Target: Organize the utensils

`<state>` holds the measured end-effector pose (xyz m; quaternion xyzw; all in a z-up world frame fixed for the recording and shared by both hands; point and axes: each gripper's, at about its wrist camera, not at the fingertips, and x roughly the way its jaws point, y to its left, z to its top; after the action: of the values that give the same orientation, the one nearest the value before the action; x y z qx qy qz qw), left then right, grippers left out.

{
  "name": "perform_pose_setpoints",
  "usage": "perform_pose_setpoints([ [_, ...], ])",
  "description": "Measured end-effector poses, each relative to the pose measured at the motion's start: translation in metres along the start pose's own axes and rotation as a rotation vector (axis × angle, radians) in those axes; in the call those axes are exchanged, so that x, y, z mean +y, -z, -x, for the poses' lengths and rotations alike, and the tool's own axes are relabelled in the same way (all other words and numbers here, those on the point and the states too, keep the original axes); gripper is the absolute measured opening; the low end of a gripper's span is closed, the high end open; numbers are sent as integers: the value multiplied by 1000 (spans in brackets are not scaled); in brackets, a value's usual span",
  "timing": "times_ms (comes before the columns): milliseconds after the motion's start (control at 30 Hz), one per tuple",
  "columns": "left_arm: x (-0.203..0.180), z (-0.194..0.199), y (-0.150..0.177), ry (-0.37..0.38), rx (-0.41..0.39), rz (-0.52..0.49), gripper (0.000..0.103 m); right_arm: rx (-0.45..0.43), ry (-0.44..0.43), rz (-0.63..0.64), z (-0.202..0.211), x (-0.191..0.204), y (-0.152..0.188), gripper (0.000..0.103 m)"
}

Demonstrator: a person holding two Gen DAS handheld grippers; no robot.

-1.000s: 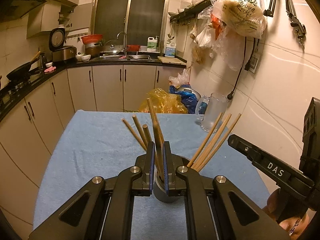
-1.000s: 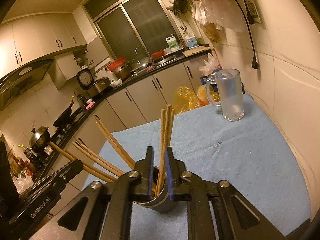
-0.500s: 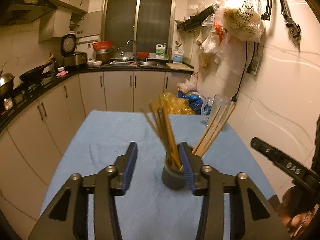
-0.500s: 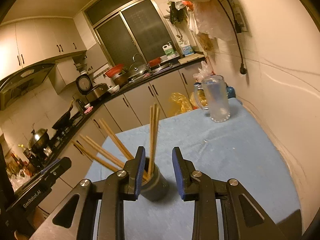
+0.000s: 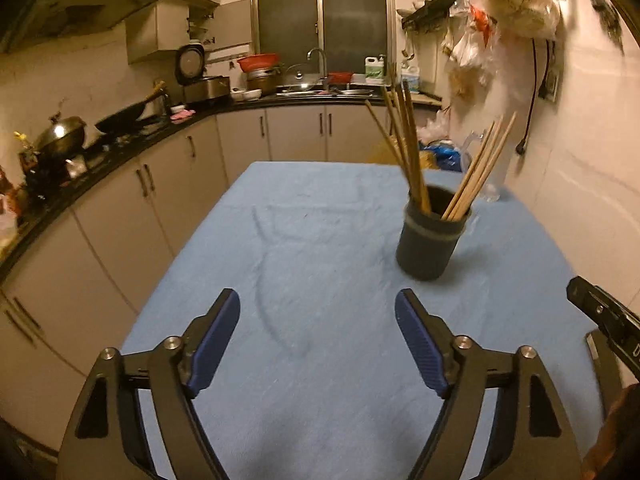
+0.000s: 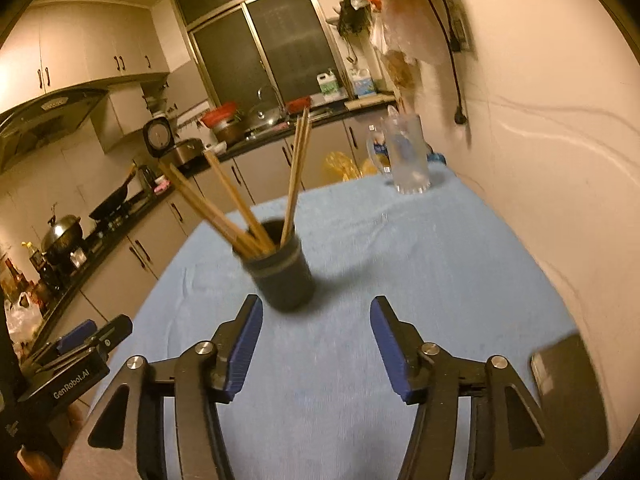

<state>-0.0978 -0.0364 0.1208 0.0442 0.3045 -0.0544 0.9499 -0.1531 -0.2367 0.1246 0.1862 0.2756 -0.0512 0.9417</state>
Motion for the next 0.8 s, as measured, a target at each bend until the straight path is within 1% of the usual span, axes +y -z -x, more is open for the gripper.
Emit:
perform_pose_setpoints([
  [33,-1,3,6,-2,0,-6,86,0,13,3,2,0,5,63],
  [133,0,11,22,-21,-2,-4,93,3,45,4,8,1,24,69],
  [200,0,14,31,-38,9,-8,97,0,66,5,13,-1,33,70],
  [300,-2,15,40,-58,45,-27,97,4,91,19,20,-1,42,71],
  [400,1,21,48,-88,56,-22,97,1,102,20,28,-3,47,72],
  [567,4,31,52,-94,56,-10,97,-17,107,33,40,0,51,73],
  [800,-2,32,54,-120,54,-41,97,-42,115,70,45,10,53,76],
])
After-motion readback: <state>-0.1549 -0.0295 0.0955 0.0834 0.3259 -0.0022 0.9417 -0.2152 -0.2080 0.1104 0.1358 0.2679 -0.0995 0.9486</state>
